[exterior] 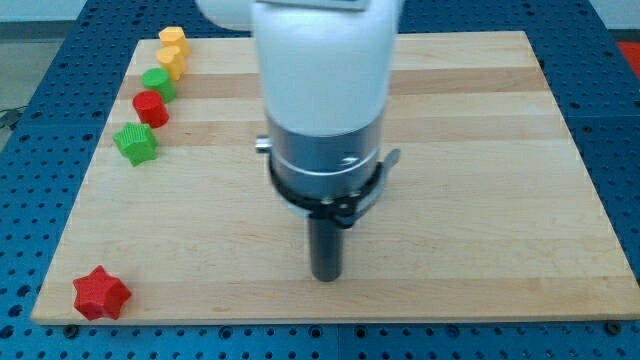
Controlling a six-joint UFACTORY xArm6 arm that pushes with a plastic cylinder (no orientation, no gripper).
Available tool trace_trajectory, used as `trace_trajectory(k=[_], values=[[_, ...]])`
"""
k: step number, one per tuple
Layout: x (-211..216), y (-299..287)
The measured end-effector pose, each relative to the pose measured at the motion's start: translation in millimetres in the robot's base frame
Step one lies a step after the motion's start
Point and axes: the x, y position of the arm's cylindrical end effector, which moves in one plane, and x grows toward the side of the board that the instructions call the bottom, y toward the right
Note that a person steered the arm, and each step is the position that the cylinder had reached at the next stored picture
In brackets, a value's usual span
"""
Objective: Move the blue cube below the blue triangle
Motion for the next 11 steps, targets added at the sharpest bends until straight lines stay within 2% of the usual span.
trace_trajectory(k=[1,2,3,4,6,7,11], values=[[-21.2,-25.8],[-110.7,-25.8],[-124.8,-25.4],[-122.6,-18.1],[-62.2,-16.0],[-60.8,-16.0],[-38.2,97.2]])
